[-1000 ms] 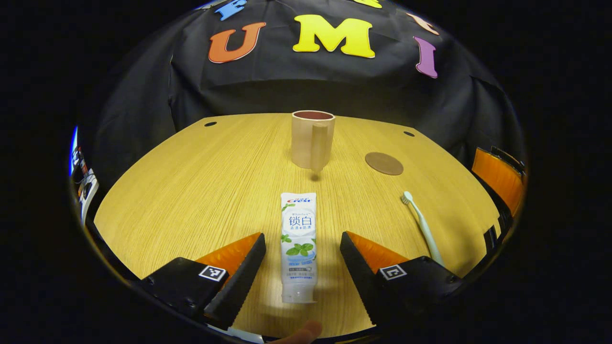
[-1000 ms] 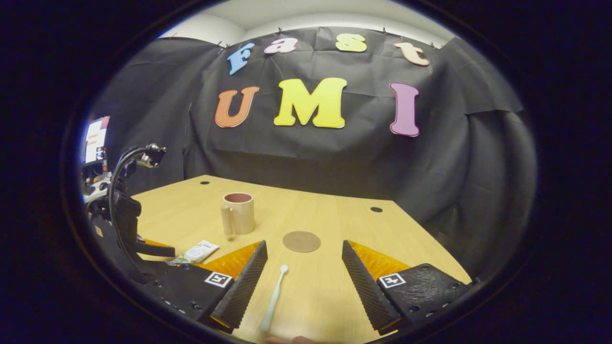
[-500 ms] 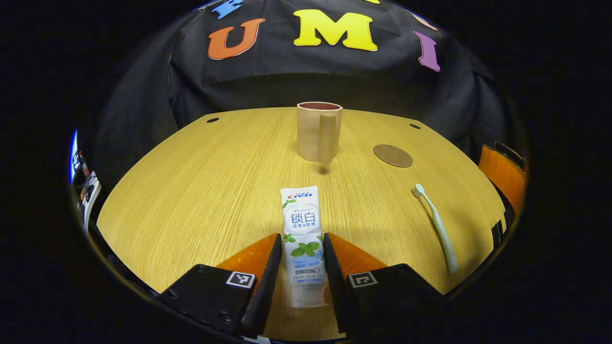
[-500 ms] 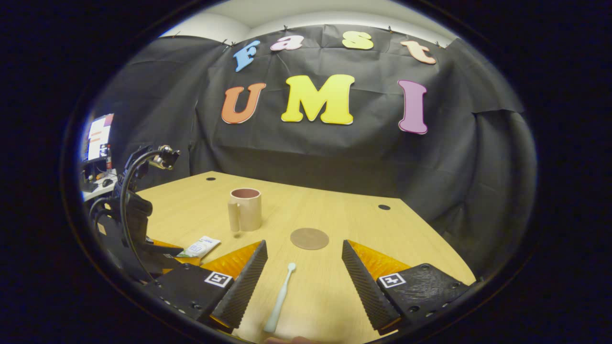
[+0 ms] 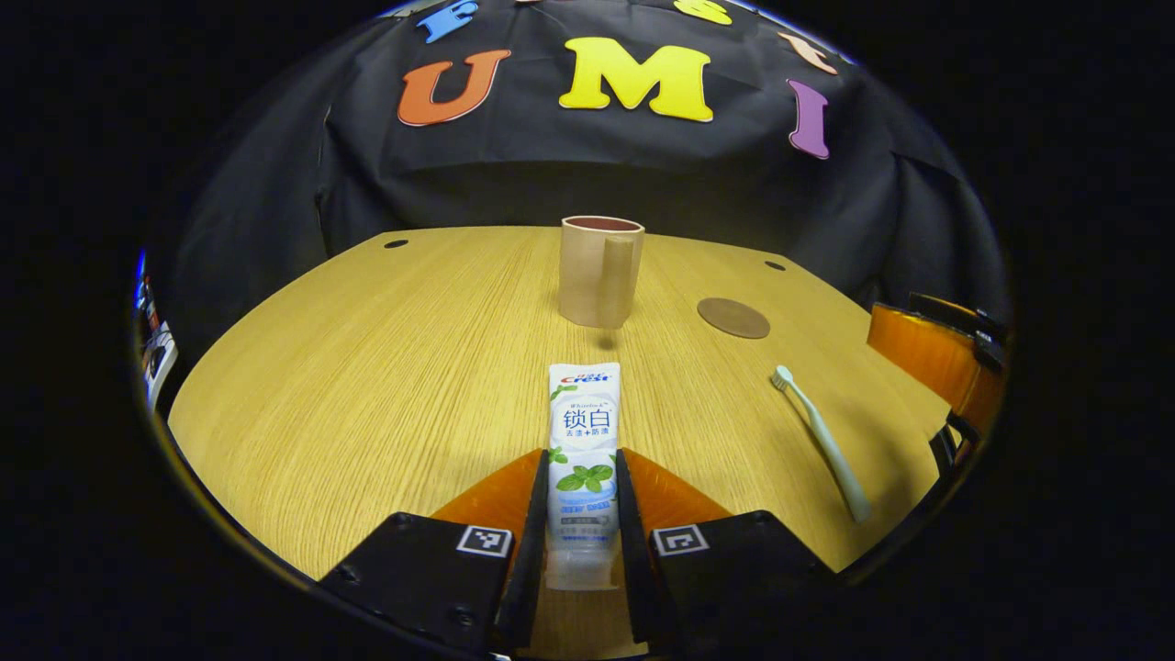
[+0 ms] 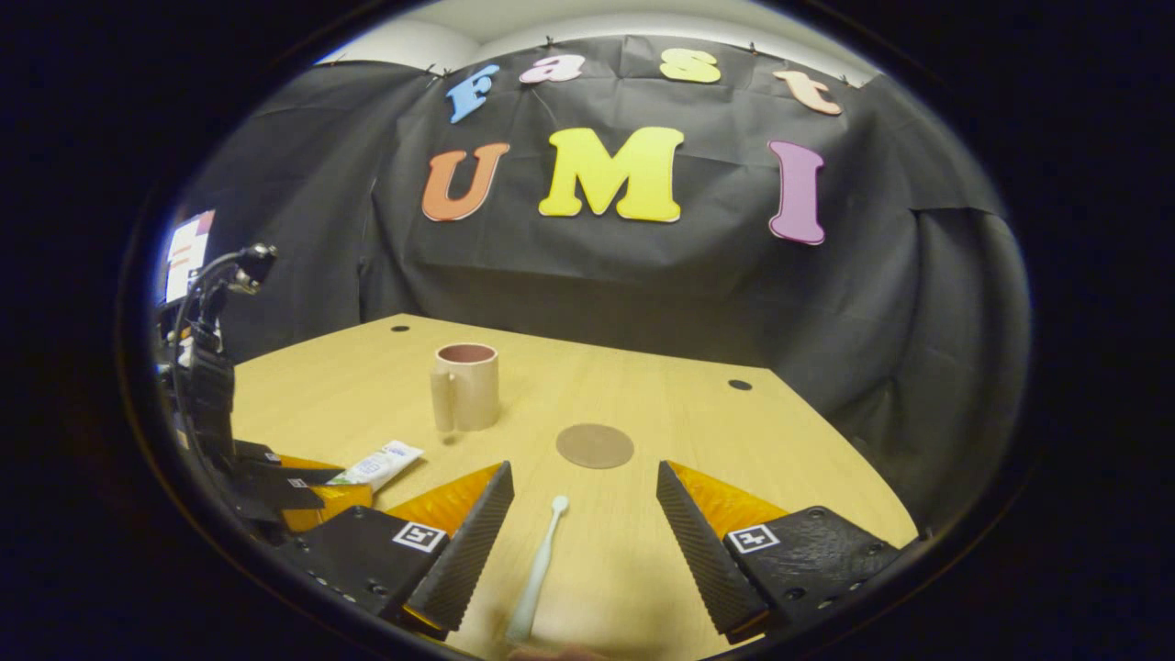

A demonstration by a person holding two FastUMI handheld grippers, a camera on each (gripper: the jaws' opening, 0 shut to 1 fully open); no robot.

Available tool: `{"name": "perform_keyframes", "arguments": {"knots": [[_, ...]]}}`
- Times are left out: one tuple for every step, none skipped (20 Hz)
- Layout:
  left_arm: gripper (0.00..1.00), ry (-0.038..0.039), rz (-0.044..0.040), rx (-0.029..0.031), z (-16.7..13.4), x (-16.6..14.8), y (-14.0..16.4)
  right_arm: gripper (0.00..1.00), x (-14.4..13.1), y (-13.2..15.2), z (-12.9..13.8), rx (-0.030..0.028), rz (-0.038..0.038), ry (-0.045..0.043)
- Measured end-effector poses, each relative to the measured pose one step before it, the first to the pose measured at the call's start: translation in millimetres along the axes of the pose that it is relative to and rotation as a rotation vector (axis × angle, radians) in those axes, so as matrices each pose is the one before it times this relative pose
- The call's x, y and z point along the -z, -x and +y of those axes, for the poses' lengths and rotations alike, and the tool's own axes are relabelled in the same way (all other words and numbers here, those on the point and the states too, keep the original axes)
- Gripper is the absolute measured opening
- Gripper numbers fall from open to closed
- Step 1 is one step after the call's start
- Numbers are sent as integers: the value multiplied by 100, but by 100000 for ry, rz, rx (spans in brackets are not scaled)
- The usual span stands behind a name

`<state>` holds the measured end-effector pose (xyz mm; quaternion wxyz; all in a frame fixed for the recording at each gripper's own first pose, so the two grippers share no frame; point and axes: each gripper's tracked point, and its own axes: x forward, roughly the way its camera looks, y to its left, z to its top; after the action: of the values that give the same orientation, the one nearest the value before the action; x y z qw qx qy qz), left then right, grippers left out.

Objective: Put the toothbrush and toothpaste on the desktop into the cup, then pick up the cup and place it on the coaster on the desktop.

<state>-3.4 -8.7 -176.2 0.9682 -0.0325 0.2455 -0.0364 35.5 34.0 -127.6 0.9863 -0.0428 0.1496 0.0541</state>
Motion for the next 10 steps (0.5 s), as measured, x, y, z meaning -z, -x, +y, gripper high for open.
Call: {"name": "perform_keyframes", "arguments": {"knots": [[41,472,-1826,165,32,-69,198,95,432,-199,-9,272,1021,150],[42,262,-2710,454,-116,-229,299,95,410,-424,146,-77,1077,-13],[41,-376,-2856,104,-101,-546,438,95,505,-360,254,-324,1629,-190],[41,-850,-3352,-167,154,-496,448,95,458,-413,286,-656,2022,-942],[41,-1411,-3549,-356,151,-800,532,95,592,-343,246,-825,2544,-1364],[42,-970,-3437,-997,232,-643,641,95,560,-420,309,-917,2579,-1284],[42,-506,-3224,-833,162,-659,577,95,652,-318,200,-461,2295,-816],[41,31,-3413,-718,120,-676,470,95,472,-383,153,103,1874,-20],[41,-57,-3471,-642,81,-821,600,95,312,-429,93,297,1138,753],[41,-504,-3223,-606,147,-794,537,94,349,-394,105,30,1022,1121]]}}
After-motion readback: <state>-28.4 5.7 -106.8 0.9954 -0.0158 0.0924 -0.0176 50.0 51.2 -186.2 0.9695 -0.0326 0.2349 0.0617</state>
